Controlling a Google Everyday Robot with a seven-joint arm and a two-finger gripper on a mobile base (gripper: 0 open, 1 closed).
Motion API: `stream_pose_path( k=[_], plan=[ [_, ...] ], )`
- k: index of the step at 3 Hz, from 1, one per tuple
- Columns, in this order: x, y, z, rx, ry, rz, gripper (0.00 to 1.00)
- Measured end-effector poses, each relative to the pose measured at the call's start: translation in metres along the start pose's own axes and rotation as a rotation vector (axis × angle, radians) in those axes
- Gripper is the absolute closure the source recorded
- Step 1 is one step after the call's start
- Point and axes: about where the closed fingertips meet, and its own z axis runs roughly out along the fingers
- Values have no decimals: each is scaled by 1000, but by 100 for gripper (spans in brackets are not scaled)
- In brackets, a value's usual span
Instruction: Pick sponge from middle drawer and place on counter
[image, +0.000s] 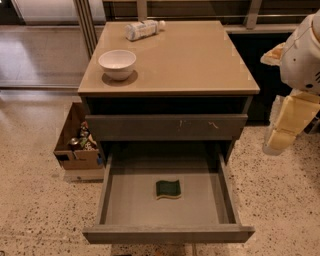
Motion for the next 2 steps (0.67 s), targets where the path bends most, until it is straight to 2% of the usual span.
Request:
stream_pose_path(
  k=[2],
  plan=[
    [-25,-2,41,-6,-28,-85,0]
  ],
)
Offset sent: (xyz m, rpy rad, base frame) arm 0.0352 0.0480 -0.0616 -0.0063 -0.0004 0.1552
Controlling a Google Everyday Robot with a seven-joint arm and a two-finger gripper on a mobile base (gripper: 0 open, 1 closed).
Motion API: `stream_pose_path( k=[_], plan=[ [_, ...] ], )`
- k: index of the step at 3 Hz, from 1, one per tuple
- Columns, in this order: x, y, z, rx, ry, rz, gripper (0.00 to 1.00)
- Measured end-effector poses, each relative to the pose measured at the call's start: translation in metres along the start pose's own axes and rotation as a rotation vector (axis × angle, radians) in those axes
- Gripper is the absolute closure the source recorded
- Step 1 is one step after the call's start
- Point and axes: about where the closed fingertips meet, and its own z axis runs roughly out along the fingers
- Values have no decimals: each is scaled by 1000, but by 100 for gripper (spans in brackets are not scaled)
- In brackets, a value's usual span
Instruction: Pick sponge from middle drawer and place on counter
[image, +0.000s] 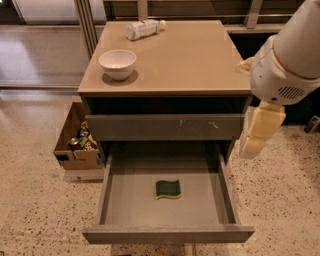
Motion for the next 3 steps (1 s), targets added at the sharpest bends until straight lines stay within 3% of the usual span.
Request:
stream_pose_path(
  k=[3],
  plan=[
    [8,-14,68,-44,31,-7,0]
  ],
)
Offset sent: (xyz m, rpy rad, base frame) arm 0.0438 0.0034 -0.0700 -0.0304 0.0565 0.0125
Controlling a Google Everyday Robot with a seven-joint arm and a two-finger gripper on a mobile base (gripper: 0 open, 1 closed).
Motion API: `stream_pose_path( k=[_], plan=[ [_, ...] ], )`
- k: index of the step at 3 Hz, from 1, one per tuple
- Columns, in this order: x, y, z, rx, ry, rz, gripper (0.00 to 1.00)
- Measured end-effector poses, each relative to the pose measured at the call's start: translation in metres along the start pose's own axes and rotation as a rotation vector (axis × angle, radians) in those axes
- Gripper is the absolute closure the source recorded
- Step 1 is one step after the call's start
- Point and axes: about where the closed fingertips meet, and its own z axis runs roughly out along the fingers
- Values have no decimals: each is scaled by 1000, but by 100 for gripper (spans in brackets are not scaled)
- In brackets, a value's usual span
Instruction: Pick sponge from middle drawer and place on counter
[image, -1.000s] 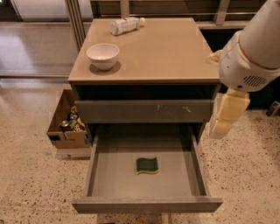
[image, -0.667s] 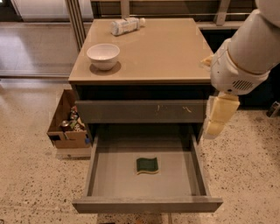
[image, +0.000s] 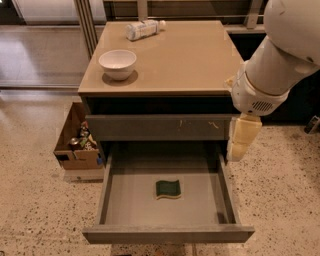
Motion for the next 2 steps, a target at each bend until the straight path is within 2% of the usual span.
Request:
stream_pose_path(
  k=[1,2],
  plan=[
    [12,-3,13,-5,34,18,0],
    [40,-5,24,-5,96,51,0]
  ],
)
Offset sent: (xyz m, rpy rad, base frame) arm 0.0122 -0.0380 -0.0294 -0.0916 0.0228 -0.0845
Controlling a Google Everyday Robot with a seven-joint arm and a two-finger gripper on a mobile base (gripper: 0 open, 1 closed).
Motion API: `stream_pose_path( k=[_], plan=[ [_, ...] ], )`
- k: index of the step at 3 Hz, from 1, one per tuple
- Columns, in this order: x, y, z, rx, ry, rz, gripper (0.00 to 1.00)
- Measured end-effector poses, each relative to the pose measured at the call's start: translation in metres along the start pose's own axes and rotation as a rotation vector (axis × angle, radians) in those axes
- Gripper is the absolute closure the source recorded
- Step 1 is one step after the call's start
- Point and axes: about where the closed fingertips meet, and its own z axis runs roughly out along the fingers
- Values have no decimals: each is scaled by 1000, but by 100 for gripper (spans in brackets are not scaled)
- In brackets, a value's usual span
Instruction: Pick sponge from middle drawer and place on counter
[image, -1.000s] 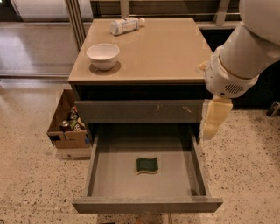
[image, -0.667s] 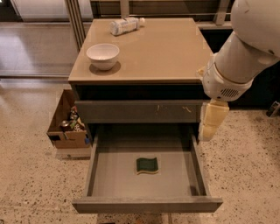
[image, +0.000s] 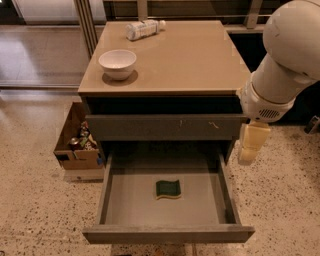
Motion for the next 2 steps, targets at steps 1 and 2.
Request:
stream_pose_path(
  k=[1,2],
  plan=[
    [-1,0,7,-8,2,-4,0],
    [-9,0,20,-29,-10,-19,0]
  ],
)
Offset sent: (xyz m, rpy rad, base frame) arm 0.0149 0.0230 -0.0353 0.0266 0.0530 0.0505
